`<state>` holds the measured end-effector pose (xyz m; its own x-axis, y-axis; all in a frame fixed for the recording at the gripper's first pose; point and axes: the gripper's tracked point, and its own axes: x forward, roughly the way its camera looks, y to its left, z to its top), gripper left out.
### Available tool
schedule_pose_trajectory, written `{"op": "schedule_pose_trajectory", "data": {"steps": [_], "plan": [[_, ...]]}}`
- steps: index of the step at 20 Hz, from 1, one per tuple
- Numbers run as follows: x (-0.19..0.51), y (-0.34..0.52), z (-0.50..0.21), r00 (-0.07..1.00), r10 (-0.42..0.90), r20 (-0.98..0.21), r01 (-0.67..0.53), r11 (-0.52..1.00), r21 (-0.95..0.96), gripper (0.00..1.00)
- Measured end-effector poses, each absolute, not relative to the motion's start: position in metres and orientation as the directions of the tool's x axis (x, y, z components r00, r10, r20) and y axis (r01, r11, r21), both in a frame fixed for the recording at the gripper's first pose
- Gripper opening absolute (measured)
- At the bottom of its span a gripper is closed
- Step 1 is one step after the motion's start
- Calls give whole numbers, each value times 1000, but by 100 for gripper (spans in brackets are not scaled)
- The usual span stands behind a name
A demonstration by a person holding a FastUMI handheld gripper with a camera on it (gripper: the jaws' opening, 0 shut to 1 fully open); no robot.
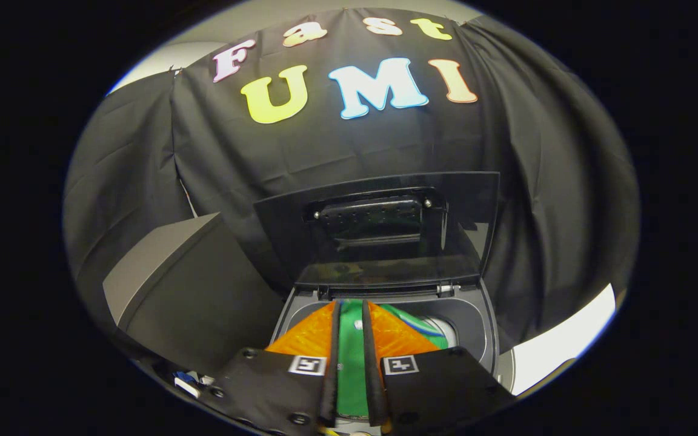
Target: Put the clothes into the washing machine and then close the washing machine lid.
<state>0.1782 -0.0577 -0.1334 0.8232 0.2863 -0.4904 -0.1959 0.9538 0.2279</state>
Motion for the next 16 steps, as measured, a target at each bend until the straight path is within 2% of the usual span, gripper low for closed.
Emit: {"op": "schedule_pose_trajectory", "data": {"steps": [4, 16], "plan": [[177, -64, -140, 833, 241, -498, -184, 970, 161, 98], [198, -64, -102, 899, 207, -385, -184, 978, 98, 98]]}}
